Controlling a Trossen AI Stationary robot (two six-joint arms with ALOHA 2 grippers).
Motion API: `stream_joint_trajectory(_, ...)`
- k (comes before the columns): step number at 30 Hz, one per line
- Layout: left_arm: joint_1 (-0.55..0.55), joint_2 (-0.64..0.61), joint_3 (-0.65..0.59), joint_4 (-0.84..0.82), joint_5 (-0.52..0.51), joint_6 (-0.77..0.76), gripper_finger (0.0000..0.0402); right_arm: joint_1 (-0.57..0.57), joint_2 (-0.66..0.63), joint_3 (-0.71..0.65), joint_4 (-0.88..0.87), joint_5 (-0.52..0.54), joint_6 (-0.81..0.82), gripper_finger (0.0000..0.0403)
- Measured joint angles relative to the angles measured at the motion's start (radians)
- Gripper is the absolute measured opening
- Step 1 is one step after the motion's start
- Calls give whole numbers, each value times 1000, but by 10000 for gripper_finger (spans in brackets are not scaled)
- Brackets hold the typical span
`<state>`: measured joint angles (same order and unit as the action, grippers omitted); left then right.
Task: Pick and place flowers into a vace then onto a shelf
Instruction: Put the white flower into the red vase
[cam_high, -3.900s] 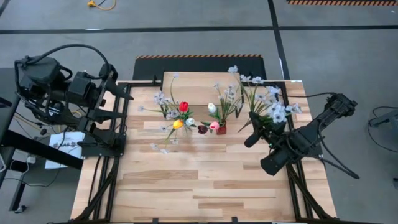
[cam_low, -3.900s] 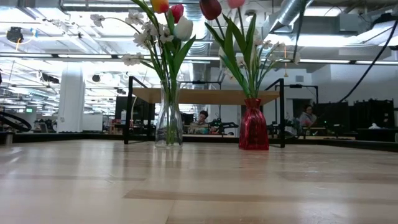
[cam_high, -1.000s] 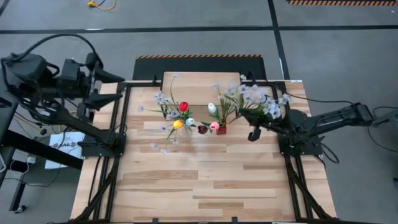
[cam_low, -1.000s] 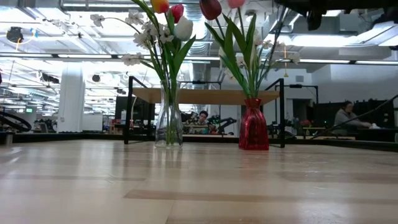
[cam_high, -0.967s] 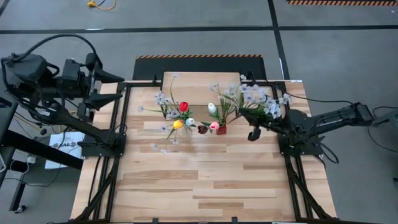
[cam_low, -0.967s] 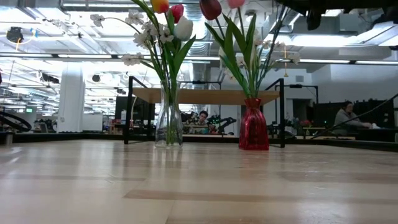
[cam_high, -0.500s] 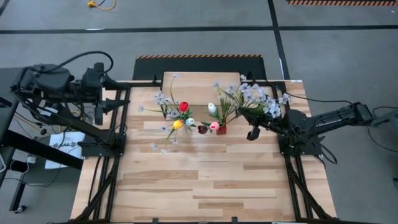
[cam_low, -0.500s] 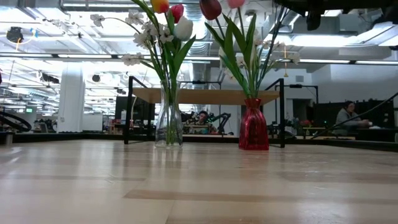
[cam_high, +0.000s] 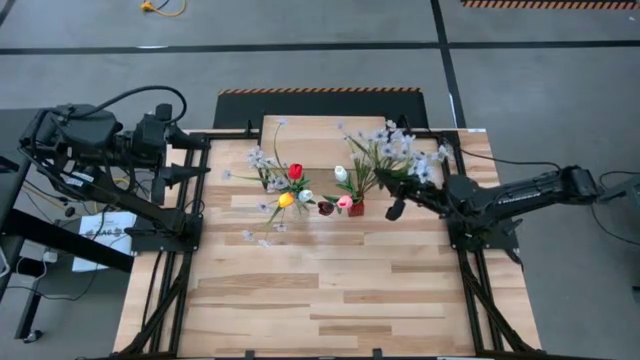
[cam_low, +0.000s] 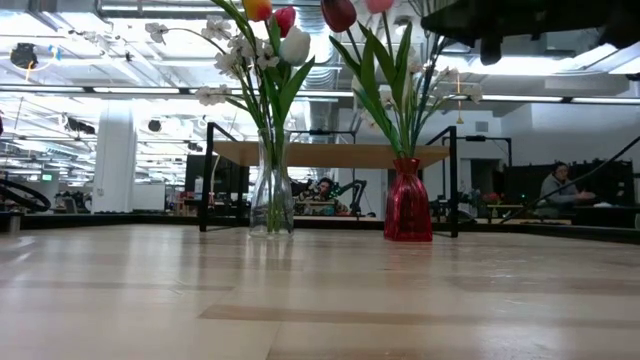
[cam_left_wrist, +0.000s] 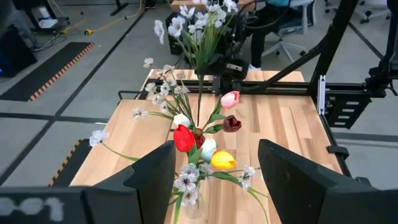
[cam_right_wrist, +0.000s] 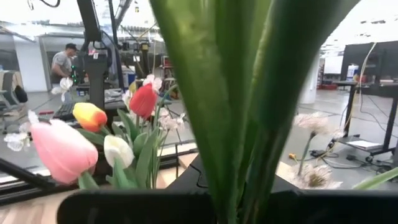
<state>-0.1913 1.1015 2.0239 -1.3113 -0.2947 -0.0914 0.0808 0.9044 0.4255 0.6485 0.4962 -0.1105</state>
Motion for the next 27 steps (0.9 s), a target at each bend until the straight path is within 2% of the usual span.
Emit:
stream_joint_trajectory(11, 0, 0, 0, 0, 1, 0, 219, -5, 110, 0, 45, 1, 16, 0)
stream_joint_trajectory(27, 0, 0, 0, 0, 2, -1, 219, -5, 164, 0, -6, 33, 32, 0)
